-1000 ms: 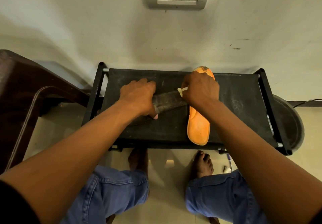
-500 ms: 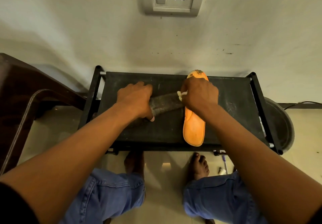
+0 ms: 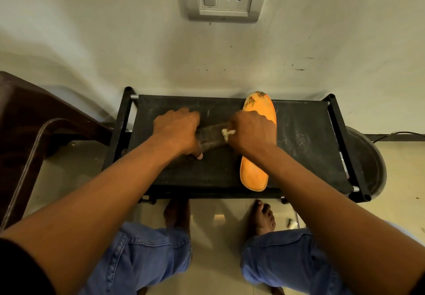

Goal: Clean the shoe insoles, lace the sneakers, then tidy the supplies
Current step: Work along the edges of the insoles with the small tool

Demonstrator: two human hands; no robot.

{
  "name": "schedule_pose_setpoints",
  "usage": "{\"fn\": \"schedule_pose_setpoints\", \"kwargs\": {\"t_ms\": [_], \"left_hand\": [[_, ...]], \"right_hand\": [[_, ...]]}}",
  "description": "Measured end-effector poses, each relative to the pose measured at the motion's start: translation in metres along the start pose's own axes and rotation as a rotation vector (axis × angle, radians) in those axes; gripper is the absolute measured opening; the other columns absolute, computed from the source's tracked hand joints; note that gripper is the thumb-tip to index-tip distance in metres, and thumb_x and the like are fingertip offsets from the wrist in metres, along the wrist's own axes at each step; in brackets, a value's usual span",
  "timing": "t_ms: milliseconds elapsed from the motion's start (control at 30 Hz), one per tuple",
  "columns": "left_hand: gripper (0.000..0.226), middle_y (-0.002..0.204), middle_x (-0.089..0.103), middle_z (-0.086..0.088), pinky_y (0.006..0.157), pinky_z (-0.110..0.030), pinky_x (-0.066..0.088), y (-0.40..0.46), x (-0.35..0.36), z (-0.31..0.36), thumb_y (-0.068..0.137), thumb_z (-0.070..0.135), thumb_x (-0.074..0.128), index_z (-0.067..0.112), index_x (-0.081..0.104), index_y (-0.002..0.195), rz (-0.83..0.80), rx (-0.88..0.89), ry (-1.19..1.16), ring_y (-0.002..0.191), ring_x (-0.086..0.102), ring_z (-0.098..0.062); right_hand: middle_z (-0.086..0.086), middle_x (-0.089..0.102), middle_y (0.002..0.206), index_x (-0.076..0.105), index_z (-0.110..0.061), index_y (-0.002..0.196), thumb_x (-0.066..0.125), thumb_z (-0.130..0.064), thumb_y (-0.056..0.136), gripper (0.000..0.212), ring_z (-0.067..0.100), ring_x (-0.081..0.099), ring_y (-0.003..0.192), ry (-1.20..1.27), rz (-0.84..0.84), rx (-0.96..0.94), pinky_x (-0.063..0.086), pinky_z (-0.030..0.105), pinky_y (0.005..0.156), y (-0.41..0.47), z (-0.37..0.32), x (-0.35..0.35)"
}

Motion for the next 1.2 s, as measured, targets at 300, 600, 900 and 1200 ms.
{"fn": "schedule_pose_setpoints", "kwargs": {"t_ms": [300, 600, 900, 1200], "left_hand": [[0.082, 0.118, 0.056, 0.0, 0.08, -0.042, 0.051, 0.0, 0.0, 0.0, 0.054, 0.061, 0.091, 0.026, 0.056, 0.12, 0.005, 0.003, 0.002, 0.109, 0.058, -0.026], [0.08, 0.117, 0.055, 0.001, 0.077, -0.04, 0.048, 0.0, 0.0, -0.002, 0.054, 0.062, 0.09, 0.028, 0.056, 0.118, -0.004, 0.011, -0.008, 0.108, 0.058, -0.026], [0.083, 0.118, 0.056, 0.001, 0.083, -0.044, 0.052, -0.001, 0.0, 0.001, 0.053, 0.061, 0.091, 0.027, 0.055, 0.12, 0.011, 0.014, 0.0, 0.108, 0.059, -0.026], [0.09, 0.126, 0.054, 0.0, 0.086, -0.044, 0.051, -0.004, -0.003, -0.004, 0.055, 0.06, 0.091, 0.029, 0.053, 0.13, -0.06, -0.008, 0.031, 0.115, 0.057, -0.027]], "right_hand": [[0.003, 0.069, 0.096, 0.07, -0.022, 0.106, 0.071, -0.034, 0.091, 0.02, 0.018, 0.061, 0.081, 0.063, -0.031, -0.019, 0.048, 0.03, 0.063, -0.002, -0.008, 0.006], [0.002, 0.063, 0.089, 0.07, -0.023, 0.107, 0.067, -0.034, 0.093, 0.018, 0.019, 0.056, 0.077, -0.05, 0.049, 0.094, 0.038, 0.03, 0.061, 0.002, 0.005, -0.004], [0.001, 0.07, 0.095, 0.073, -0.022, 0.101, 0.068, -0.033, 0.09, 0.015, 0.019, 0.065, 0.088, 0.085, -0.03, -0.199, 0.053, 0.034, 0.076, -0.012, -0.035, 0.013], [0.0, 0.068, 0.096, 0.071, -0.024, 0.103, 0.07, -0.032, 0.09, 0.016, 0.019, 0.062, 0.086, 0.061, 0.042, -0.063, 0.054, 0.034, 0.068, -0.002, -0.022, 0.008]]}}
Point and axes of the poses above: each hand's wrist, its own y-axis towards the middle knuckle, its own x-axis out of the palm, z = x × y, the point moved 3 cm from there along y, towards the middle knuckle
